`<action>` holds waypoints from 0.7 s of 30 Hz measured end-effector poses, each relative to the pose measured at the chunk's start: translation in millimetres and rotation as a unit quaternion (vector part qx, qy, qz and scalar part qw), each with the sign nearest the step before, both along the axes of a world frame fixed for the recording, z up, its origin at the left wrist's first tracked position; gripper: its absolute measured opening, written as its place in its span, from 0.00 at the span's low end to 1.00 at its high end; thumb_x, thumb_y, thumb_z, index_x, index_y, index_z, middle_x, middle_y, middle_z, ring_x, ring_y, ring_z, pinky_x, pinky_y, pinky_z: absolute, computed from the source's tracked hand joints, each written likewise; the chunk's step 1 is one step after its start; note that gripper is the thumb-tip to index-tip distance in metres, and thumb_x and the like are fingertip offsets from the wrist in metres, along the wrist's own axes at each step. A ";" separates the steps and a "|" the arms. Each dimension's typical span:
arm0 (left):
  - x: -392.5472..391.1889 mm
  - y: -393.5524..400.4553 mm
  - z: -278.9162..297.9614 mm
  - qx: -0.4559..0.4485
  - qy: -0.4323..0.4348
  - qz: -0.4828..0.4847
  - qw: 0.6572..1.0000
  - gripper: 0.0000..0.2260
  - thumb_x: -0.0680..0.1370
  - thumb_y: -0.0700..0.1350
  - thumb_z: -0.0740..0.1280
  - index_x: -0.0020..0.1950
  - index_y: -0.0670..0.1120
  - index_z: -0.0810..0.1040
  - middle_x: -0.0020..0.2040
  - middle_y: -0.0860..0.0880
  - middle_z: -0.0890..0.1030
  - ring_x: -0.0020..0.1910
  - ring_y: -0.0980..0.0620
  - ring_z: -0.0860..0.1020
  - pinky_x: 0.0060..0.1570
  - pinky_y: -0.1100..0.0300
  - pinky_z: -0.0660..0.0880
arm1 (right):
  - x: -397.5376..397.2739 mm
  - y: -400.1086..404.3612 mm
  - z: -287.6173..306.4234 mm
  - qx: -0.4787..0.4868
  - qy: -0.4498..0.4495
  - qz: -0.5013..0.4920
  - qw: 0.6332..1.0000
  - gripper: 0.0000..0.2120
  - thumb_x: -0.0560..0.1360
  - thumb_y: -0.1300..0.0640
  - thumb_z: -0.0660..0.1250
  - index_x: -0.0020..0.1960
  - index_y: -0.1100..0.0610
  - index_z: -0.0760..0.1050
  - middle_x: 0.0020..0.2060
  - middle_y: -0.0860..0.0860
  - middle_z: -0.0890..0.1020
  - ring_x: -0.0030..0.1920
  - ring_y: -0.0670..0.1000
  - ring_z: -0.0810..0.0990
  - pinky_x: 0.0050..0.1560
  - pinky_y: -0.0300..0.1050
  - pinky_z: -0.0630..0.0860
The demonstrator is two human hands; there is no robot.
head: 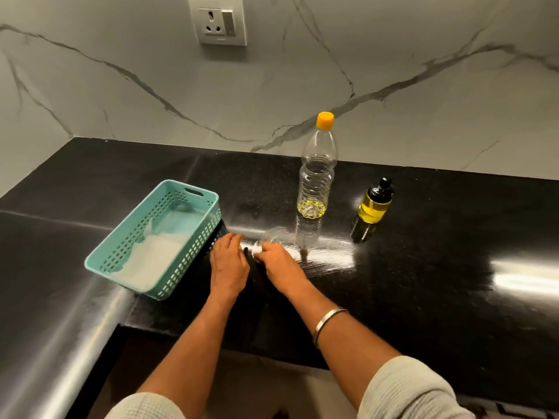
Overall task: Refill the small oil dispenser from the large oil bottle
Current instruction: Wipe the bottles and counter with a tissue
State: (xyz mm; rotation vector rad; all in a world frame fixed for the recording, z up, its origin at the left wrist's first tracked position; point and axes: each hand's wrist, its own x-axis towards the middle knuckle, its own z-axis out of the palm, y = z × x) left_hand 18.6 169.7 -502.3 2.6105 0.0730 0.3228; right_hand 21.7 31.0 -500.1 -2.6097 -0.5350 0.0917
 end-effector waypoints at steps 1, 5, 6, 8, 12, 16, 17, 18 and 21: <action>-2.9 -5.9 1.1 0.002 0.000 0.001 1.000 0.16 0.74 0.35 0.63 0.62 0.42 0.77 0.59 0.43 0.77 0.59 0.43 0.74 0.60 0.48 0.69 | -6.0 -6.8 -1.1 0.004 0.004 -0.007 1.000 0.12 0.78 0.64 0.57 0.56 0.64 0.77 0.50 0.59 0.76 0.54 0.60 0.74 0.49 0.51 0.72; -17.6 -36.0 6.7 0.008 -0.008 -0.018 1.000 0.16 0.75 0.35 0.62 0.62 0.42 0.77 0.58 0.45 0.77 0.59 0.44 0.73 0.60 0.49 0.69 | -31.0 -44.7 -1.1 -0.013 -0.009 -0.053 0.998 0.12 0.78 0.67 0.57 0.55 0.63 0.77 0.54 0.61 0.76 0.54 0.59 0.74 0.53 0.51 0.72; -21.7 -45.7 7.7 0.004 -0.010 -0.025 1.000 0.16 0.75 0.35 0.62 0.62 0.42 0.77 0.58 0.45 0.77 0.59 0.44 0.73 0.60 0.49 0.69 | -37.5 -56.7 -1.4 -0.010 -0.004 -0.071 0.997 0.11 0.78 0.67 0.57 0.54 0.63 0.77 0.53 0.61 0.75 0.53 0.59 0.74 0.52 0.51 0.72; -30.6 -65.5 10.4 0.001 -0.016 -0.039 0.999 0.15 0.76 0.35 0.62 0.62 0.42 0.76 0.58 0.45 0.77 0.59 0.44 0.74 0.60 0.48 0.70 | -47.9 -81.2 -3.5 -0.011 0.003 -0.112 0.994 0.09 0.78 0.66 0.57 0.51 0.63 0.76 0.50 0.59 0.75 0.51 0.60 0.75 0.49 0.51 0.73; -52.7 -108.9 18.3 0.005 -0.021 -0.071 0.997 0.15 0.77 0.36 0.61 0.63 0.43 0.76 0.59 0.47 0.76 0.60 0.46 0.72 0.61 0.49 0.69 | -67.1 -139.8 1.1 -0.035 0.037 -0.199 0.979 0.07 0.78 0.62 0.60 0.49 0.61 0.76 0.46 0.56 0.74 0.50 0.59 0.78 0.43 0.48 0.70; -74.5 -159.6 22.3 0.004 -0.028 -0.116 0.993 0.15 0.78 0.36 0.61 0.64 0.43 0.75 0.60 0.46 0.76 0.61 0.46 0.72 0.61 0.50 0.68 | -104.7 -206.2 6.5 -0.052 0.036 -0.261 0.963 0.06 0.77 0.64 0.61 0.47 0.62 0.77 0.49 0.58 0.76 0.49 0.60 0.79 0.41 0.45 0.68; -79.8 -173.4 23.3 0.004 -0.030 -0.131 0.991 0.15 0.78 0.36 0.61 0.64 0.43 0.75 0.60 0.46 0.76 0.61 0.46 0.72 0.62 0.50 0.68 | -114.9 -219.4 8.1 -0.026 0.036 -0.288 0.956 0.07 0.76 0.63 0.61 0.47 0.63 0.78 0.48 0.58 0.77 0.49 0.60 0.79 0.42 0.45 0.69; -85.6 -189.2 23.7 0.004 -0.033 -0.149 0.988 0.16 0.78 0.36 0.61 0.64 0.43 0.75 0.60 0.46 0.76 0.61 0.46 0.72 0.62 0.50 0.68 | -125.7 -233.4 7.7 0.017 0.035 -0.320 0.947 0.07 0.76 0.62 0.62 0.45 0.62 0.79 0.47 0.58 0.78 0.48 0.59 0.80 0.43 0.45 0.72; -103.8 -238.2 23.3 -0.003 -0.044 -0.201 0.979 0.15 0.77 0.35 0.61 0.63 0.42 0.75 0.60 0.45 0.76 0.61 0.45 0.72 0.61 0.49 0.69 | -162.6 -267.8 8.5 0.196 0.006 -0.402 0.895 0.06 0.74 0.61 0.68 0.43 0.61 0.82 0.43 0.57 0.79 0.44 0.55 0.80 0.48 0.50 0.76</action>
